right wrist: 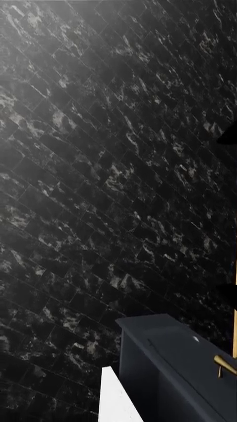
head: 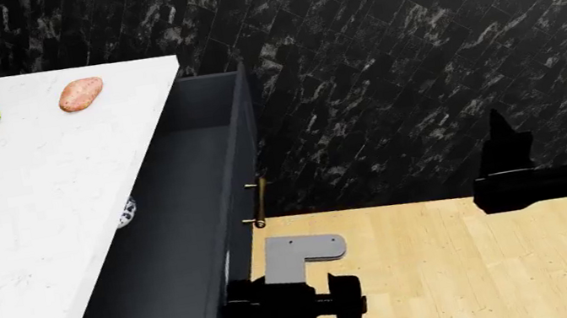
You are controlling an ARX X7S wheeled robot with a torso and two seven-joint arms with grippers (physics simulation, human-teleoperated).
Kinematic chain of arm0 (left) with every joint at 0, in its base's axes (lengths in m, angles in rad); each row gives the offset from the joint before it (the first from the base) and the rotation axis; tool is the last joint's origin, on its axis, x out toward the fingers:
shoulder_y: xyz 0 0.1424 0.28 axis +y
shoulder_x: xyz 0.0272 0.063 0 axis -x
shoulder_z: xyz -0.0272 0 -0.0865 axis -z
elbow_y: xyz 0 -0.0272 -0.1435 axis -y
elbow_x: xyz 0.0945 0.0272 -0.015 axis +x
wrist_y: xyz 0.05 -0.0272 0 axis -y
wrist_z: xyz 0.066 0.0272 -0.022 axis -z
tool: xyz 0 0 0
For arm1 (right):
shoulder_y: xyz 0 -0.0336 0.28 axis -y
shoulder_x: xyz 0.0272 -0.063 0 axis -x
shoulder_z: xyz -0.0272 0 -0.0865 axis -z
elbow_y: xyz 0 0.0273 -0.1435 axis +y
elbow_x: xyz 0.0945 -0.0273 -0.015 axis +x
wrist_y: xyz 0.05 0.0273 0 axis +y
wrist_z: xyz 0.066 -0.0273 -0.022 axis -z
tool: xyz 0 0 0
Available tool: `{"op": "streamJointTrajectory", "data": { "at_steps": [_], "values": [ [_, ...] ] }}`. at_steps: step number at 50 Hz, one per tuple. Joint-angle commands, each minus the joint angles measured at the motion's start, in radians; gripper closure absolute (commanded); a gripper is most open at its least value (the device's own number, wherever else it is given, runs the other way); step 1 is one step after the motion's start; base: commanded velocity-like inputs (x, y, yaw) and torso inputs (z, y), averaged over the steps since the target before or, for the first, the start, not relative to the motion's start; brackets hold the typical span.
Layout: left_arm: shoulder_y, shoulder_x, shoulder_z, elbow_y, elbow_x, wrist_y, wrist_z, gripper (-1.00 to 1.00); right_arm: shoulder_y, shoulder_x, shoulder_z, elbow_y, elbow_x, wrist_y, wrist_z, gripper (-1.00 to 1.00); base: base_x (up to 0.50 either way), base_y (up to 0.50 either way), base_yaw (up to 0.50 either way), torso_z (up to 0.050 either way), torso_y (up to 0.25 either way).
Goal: Close the right drawer.
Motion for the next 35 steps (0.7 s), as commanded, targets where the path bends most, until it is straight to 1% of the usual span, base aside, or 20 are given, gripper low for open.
{"op": "streamJointTrajectory", "data": {
  "at_steps": [1,8,20,35],
  "values": [
    [0.013,-0.055,0.021,-0.033,0.061,0.036,0.034,-1.00,-0.003,-0.003,0.001,-0.001,-0.003,0.003,0.002,-1.00,0.00,0.00,0.00,0.000,0.000],
    [0.030,-0.103,0.041,-0.009,0.090,0.044,0.044,-1.00,-0.003,-0.003,0.004,-0.004,0.000,0.005,0.004,-1.00,0.00,0.00,0.00,0.000,0.000],
    [0.030,-0.146,0.038,-0.081,0.127,0.082,0.089,-1.00,-0.002,-0.005,0.008,-0.001,0.004,0.009,0.006,-1.00,0.00,0.00,0.00,0.000,0.000],
    [0.019,-0.169,0.040,-0.182,0.171,0.124,0.135,-1.00,-0.009,-0.008,0.009,0.001,0.000,0.009,0.007,-1.00,0.00,0.00,0.00,0.000,0.000]
  ]
}}
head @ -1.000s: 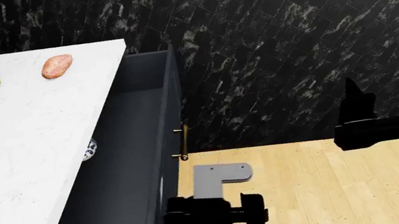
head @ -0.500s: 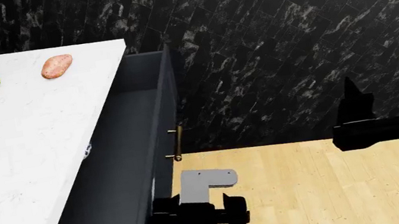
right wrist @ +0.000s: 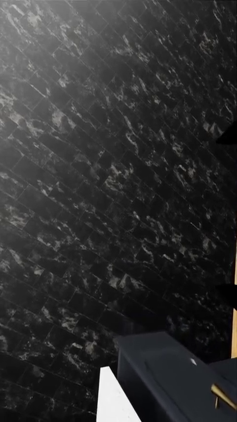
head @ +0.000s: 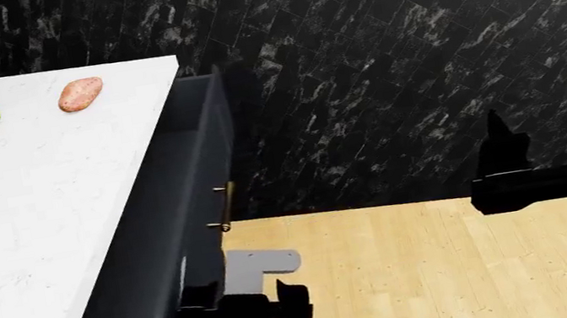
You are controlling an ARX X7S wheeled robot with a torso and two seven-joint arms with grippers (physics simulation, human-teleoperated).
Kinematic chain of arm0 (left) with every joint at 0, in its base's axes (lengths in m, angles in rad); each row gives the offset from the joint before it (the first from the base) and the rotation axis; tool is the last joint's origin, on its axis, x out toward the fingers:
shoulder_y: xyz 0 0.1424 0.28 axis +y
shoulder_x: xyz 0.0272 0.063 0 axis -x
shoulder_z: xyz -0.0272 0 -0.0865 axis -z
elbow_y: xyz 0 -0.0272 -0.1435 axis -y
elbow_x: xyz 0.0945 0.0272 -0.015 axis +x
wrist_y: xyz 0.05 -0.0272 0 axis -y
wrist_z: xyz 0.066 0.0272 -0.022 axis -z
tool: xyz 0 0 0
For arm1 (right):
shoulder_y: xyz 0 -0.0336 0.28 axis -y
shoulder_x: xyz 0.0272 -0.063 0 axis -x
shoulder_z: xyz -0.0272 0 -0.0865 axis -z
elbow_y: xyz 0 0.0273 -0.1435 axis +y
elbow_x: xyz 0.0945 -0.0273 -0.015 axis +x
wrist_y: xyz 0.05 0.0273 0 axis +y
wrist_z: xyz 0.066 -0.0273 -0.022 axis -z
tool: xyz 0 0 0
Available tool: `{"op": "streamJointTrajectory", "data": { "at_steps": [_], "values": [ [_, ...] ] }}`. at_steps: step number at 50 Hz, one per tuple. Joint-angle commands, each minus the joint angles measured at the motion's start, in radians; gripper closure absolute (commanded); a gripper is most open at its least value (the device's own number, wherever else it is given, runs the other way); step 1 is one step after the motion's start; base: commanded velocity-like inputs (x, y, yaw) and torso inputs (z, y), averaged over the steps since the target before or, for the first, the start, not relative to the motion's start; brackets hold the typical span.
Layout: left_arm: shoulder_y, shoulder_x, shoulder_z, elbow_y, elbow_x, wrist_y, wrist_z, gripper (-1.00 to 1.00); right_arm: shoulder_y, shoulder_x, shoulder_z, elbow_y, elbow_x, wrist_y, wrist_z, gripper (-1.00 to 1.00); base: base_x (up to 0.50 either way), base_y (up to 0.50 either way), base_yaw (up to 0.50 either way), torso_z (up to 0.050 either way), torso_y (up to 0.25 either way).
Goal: Close the right drawer.
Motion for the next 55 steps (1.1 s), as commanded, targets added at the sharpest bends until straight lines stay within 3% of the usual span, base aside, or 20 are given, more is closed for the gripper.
{"op": "streamJointTrajectory", "data": {
  "at_steps": [1,21,33,55],
  "values": [
    [0.004,-0.038,0.000,-0.080,0.029,0.027,0.031,-1.00,0.000,0.002,0.003,-0.002,0.001,0.002,0.001,-1.00,0.00,0.00,0.00,0.000,0.000],
    [-0.013,-0.049,0.006,-0.211,0.091,0.080,0.065,-1.00,0.006,-0.003,0.013,-0.012,0.010,0.013,0.014,-1.00,0.00,0.00,0.00,0.000,0.000],
    [-0.045,-0.041,0.082,-0.335,0.224,0.113,0.056,-1.00,0.015,-0.005,0.022,-0.017,0.018,0.022,0.019,-1.00,0.00,0.00,0.00,0.000,0.000],
    [-0.084,0.042,0.170,-0.629,0.377,0.196,0.073,-1.00,0.033,-0.009,0.041,-0.034,0.039,0.040,0.031,-1.00,0.00,0.00,0.00,0.000,0.000]
  ]
}}
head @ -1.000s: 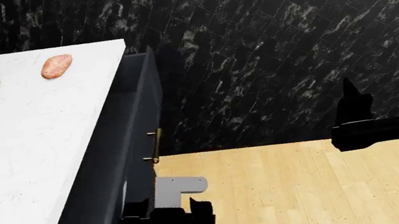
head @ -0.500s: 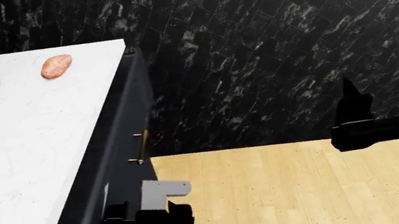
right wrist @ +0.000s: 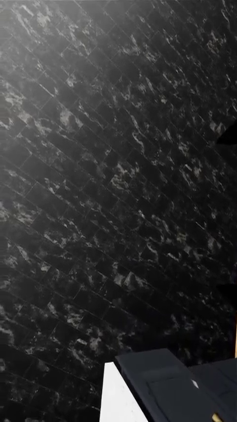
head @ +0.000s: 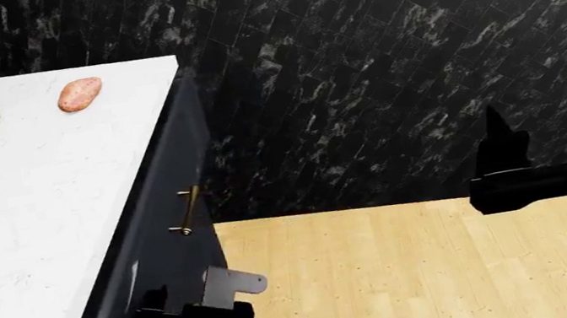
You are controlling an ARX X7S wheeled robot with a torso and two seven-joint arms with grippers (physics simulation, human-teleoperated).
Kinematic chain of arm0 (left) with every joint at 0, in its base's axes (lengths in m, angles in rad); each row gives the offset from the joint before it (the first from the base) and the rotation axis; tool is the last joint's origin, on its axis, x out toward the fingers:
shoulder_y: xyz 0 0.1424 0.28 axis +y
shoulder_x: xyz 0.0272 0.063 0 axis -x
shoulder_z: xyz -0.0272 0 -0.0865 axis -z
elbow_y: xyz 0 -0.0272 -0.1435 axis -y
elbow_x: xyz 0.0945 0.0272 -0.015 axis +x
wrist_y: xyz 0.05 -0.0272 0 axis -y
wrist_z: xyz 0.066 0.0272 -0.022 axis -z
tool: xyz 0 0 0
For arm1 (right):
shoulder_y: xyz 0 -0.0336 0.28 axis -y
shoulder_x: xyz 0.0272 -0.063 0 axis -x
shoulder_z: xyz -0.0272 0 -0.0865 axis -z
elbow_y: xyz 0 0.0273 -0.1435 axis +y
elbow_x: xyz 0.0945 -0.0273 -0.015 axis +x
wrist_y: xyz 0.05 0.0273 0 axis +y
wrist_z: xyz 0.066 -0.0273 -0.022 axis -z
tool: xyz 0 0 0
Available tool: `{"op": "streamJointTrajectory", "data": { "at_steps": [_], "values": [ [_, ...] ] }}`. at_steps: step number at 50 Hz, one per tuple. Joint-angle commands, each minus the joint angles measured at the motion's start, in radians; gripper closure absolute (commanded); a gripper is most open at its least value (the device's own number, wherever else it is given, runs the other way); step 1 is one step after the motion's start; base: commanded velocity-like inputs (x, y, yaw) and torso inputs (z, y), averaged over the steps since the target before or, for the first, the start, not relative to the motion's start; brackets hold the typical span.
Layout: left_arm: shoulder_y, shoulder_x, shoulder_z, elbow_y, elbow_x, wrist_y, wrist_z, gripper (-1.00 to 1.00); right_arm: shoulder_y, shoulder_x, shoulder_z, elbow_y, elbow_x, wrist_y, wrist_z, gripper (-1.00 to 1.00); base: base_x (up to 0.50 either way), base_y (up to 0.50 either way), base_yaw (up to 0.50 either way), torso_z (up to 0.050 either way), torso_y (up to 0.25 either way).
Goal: Close the right drawer.
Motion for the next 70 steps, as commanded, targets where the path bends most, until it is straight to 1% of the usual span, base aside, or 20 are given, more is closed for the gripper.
{"op": "streamJointTrajectory", "data": {
  "at_steps": [1,7,13,15,24,38,49,56,70],
  "values": [
    [-0.029,0.033,0.040,-0.181,0.070,0.050,-0.001,-1.00,0.010,-0.001,0.009,-0.008,0.010,0.008,0.005,-1.00,0.00,0.00,0.00,0.000,0.000],
    [-0.064,0.105,0.062,-0.408,0.126,0.127,0.015,-1.00,0.014,0.000,0.015,-0.013,0.015,0.011,0.008,-1.00,0.00,0.00,0.00,0.000,0.000],
    [-0.114,0.207,0.067,-0.711,0.166,0.244,0.041,-1.00,0.022,-0.003,0.021,-0.019,0.024,0.017,0.015,-1.00,0.00,0.00,0.00,0.000,0.000],
    [-0.120,0.223,0.063,-0.760,0.173,0.264,0.049,-1.00,0.026,-0.002,0.024,-0.022,0.029,0.021,0.017,-1.00,0.00,0.00,0.00,0.000,0.000],
    [-0.112,0.218,-0.024,-0.764,0.234,0.223,0.048,-1.00,0.034,-0.007,0.031,-0.031,0.035,0.029,0.025,-1.00,0.00,0.00,0.00,0.000,0.000],
    [-0.100,0.212,-0.224,-0.765,0.406,0.171,0.050,-1.00,0.052,-0.019,0.045,-0.038,0.053,0.046,0.037,-1.00,0.00,0.00,0.00,0.000,0.000],
    [-0.093,0.200,-0.362,-0.765,0.501,0.141,0.053,-1.00,0.056,-0.022,0.051,-0.046,0.059,0.052,0.046,-1.00,0.00,0.00,0.00,0.000,0.000],
    [-0.092,0.195,-0.423,-0.765,0.534,0.130,0.061,-1.00,0.054,-0.020,0.053,-0.046,0.056,0.051,0.042,-1.00,0.00,0.00,0.00,0.000,0.000],
    [-0.095,0.183,-0.508,-0.765,0.560,0.120,0.085,-1.00,0.048,-0.023,0.054,-0.044,0.054,0.053,0.042,-1.00,0.00,0.00,0.00,0.000,0.000]
  ]
}}
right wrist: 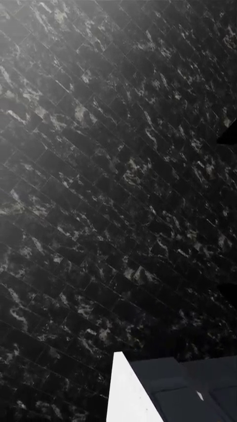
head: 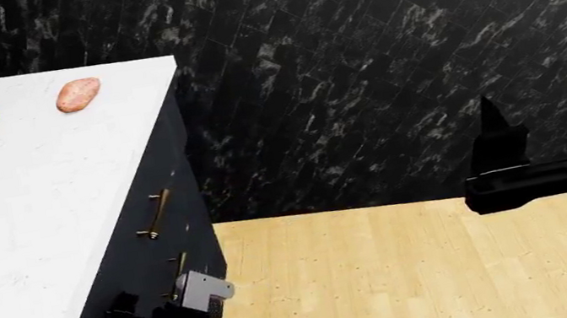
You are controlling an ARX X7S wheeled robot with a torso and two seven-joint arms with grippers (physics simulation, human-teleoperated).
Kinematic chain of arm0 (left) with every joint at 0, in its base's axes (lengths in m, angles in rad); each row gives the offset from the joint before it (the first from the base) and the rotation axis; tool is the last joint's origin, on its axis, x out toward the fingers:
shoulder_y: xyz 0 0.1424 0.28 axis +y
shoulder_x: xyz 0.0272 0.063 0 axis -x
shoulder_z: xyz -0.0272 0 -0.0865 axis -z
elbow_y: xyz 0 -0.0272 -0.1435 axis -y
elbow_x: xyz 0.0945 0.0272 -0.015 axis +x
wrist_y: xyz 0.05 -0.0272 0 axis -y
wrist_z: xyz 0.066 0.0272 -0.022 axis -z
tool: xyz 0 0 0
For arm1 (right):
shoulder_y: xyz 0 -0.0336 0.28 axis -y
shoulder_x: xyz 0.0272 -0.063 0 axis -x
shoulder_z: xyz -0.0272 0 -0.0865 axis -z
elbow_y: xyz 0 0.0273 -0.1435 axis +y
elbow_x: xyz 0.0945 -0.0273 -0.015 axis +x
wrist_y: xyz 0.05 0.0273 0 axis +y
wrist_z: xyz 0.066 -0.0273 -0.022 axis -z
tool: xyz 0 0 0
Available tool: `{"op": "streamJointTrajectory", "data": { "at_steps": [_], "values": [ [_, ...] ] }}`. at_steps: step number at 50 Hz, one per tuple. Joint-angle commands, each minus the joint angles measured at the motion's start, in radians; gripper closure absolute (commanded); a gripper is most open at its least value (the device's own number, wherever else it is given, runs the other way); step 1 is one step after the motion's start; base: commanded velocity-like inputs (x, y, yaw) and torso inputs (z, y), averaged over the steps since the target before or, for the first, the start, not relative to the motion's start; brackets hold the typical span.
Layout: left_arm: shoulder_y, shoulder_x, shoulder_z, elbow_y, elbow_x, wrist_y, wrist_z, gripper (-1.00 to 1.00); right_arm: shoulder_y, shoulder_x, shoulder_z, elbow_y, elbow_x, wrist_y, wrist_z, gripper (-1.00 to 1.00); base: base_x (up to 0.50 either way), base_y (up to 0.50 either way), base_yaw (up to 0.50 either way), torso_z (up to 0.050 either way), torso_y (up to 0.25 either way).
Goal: Close the right drawer.
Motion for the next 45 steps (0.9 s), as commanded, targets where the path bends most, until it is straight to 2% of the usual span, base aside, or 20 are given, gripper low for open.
{"op": "streamJointTrajectory", "data": {
  "at_steps": [1,45],
  "values": [
    [0.011,-0.044,-0.181,-0.053,0.038,-0.034,-0.014,-1.00,-0.002,-0.001,0.004,0.000,0.001,0.003,0.001,-1.00,0.00,0.00,0.00,0.000,0.000],
    [0.010,-0.068,-0.260,-0.053,0.060,-0.057,-0.015,-1.00,-0.004,-0.003,0.020,-0.006,0.007,0.012,0.005,-1.00,0.00,0.00,0.00,0.000,0.000]
  ]
}}
